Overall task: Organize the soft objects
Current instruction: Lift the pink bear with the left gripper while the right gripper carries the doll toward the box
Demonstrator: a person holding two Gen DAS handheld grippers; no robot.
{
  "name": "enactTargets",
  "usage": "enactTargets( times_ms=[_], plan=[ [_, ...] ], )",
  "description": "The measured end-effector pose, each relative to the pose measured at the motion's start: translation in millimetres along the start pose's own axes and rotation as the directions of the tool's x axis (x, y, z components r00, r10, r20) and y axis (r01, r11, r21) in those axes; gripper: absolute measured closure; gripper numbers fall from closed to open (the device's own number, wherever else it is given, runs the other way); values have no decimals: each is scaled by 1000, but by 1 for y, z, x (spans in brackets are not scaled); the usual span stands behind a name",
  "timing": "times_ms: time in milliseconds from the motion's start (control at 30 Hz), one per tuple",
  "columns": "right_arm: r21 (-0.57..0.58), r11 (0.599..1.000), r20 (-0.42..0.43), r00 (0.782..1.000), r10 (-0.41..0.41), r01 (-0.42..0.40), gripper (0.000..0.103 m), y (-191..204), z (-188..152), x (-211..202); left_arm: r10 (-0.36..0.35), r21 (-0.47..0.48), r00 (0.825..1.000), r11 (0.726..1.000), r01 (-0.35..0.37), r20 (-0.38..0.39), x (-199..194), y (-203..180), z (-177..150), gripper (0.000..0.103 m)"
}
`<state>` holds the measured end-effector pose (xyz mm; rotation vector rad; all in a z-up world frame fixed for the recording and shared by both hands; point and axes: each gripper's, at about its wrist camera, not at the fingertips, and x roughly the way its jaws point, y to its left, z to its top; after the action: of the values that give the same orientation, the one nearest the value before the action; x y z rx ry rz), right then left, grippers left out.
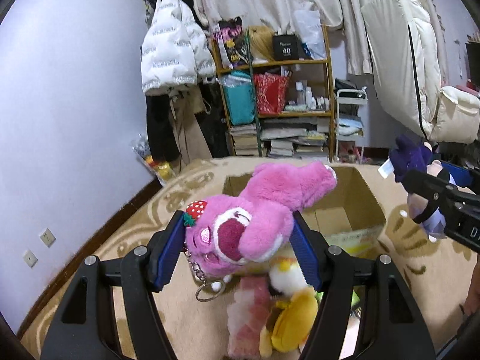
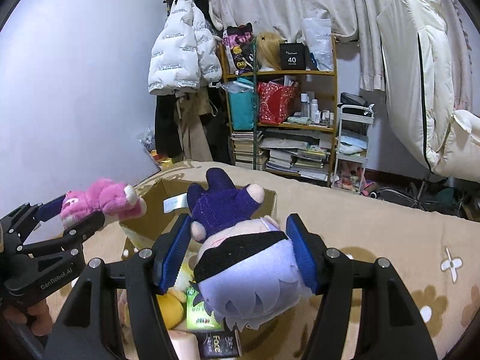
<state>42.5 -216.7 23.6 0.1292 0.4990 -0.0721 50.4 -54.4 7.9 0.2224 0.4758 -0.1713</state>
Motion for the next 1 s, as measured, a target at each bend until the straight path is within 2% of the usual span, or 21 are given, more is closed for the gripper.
enactTargets(
  times_ms=[567, 1000],
  plan=[
    [10, 999, 30, 999, 30, -30, 35, -11, 30, 45, 21, 43, 1000, 999, -22, 15, 35, -2, 29, 36],
    [37, 997, 16, 998, 68, -69, 34, -13, 35, 83, 4, 33, 1000, 999, -3, -18, 67, -10, 37, 35]
  ],
)
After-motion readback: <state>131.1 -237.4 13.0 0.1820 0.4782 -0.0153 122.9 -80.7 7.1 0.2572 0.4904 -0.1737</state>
